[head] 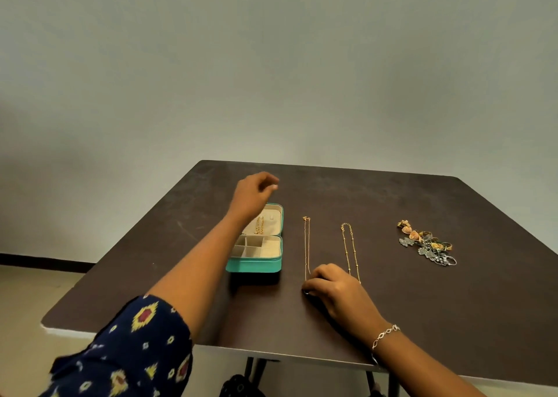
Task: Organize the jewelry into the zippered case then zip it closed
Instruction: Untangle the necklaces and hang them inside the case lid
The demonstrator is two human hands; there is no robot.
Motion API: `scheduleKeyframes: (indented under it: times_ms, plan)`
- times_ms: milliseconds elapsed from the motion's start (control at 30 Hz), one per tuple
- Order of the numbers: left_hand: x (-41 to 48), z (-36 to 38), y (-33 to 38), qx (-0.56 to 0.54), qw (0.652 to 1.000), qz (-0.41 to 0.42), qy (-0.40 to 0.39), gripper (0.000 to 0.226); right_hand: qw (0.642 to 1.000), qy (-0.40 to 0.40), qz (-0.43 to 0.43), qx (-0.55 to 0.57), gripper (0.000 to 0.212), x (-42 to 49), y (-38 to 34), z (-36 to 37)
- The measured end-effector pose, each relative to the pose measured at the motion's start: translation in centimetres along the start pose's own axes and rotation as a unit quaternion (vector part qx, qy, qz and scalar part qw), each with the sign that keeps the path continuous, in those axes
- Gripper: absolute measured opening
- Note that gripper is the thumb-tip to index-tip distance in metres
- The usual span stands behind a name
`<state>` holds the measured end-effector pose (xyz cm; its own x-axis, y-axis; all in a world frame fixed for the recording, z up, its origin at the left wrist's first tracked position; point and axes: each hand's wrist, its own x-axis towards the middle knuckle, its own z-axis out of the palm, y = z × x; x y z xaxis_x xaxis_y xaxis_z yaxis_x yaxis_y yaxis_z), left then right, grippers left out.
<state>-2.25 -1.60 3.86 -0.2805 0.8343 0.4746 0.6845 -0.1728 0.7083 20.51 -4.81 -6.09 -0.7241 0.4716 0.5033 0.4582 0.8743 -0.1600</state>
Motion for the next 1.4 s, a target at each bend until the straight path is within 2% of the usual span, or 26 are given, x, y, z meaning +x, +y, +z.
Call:
scheduleKeyframes:
  times_ms: [167,367,567,967,1167,1300,1400]
  plan:
    - [2.7,3.2,1.6,0.109,0.981,0.044,-0.153,0.019,1.0,0.0,-0.011,-0.016,0.021,0.0,0.1,-0.1]
    - [5.2,6.5,1.7,0.175,0.957,0.036,-0.231,0.015,0.999,0.005,-0.018,-0.035,0.013,0.0,0.0,0.1]
    - [5.9,9.4,0.2,0.195,0.934,-0.008,-0.298,0.016,0.998,0.011,-0.019,-0.06,0.008,0.1,-0.2,0.1]
    - [6.8,11.3,-1.8,0.257,0.91,-0.05,-0.32,0.022,1.0,0.016,-0.001,-0.017,0.008,0.1,-0.3,0.1]
    - [6.7,11.3,-2.4,0.243,0.914,-0.057,-0.318,0.007,1.0,0.009,0.0,0.02,0.008,0.1,-0.4,-0.3]
    - [6.6,11.4,-2.2,0.253,0.904,-0.053,-0.34,0.018,0.999,0.02,0.0,0.039,0.01,0.1,-0.5,-0.5]
    - [6.6,11.3,-1.9,0.26,0.907,-0.043,-0.329,0.017,0.998,0.026,-0.007,0.052,0.009,0.2,-0.5,-0.6]
